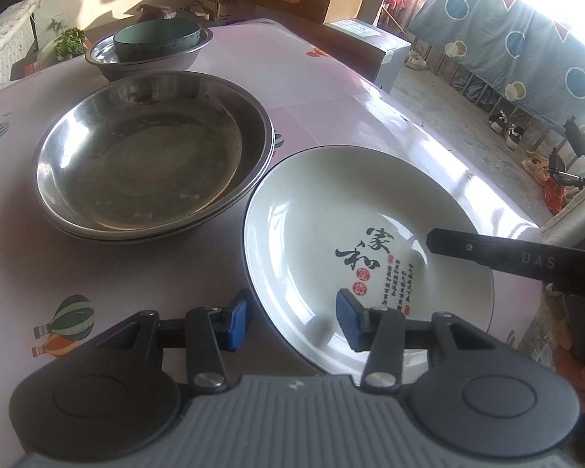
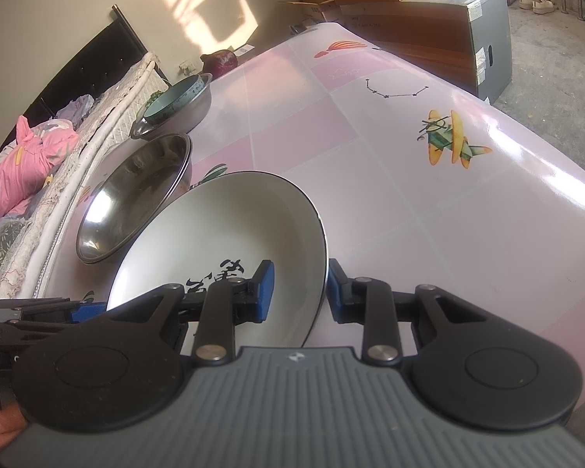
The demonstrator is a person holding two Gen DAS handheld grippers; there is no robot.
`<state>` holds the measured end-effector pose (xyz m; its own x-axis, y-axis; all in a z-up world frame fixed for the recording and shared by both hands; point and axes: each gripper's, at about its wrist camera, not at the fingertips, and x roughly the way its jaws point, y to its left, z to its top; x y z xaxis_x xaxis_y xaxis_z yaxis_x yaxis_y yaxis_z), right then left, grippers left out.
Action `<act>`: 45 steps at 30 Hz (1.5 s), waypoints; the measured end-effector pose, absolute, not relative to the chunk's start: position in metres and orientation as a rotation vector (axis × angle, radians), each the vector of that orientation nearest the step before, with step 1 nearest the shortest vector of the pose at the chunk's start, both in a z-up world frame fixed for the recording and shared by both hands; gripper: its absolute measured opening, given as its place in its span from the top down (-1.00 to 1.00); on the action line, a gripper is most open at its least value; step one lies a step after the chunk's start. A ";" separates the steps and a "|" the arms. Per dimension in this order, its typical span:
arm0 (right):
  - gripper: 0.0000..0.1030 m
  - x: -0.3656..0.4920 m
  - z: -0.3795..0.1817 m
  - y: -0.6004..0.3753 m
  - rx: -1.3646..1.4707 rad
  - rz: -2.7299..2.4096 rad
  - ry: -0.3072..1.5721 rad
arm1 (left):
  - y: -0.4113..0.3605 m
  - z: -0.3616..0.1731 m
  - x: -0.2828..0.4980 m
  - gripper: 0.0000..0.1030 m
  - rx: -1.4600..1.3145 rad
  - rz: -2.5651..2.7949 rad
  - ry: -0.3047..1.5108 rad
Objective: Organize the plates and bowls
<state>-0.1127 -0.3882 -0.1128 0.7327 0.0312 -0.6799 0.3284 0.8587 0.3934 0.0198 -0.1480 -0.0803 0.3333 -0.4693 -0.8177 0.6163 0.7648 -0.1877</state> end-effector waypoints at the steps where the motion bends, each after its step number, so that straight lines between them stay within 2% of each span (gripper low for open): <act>1: 0.46 -0.115 -0.113 -0.388 0.519 -0.171 0.738 | -0.149 -0.080 0.020 0.08 0.168 -0.711 1.004; 27: 0.46 -0.114 -0.115 -0.381 0.453 -0.196 0.702 | -0.165 -0.081 0.023 0.02 0.215 -0.676 0.961; 45: 0.44 -0.107 -0.106 -0.371 0.419 -0.244 0.730 | -0.171 -0.077 0.024 -0.03 0.226 -0.630 1.000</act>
<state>-0.1069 -0.3713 -0.1056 0.7225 -0.0709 -0.6877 0.3578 0.8896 0.2841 0.0241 -0.1712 -0.0774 0.3823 -0.3885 -0.8384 0.5884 0.8019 -0.1033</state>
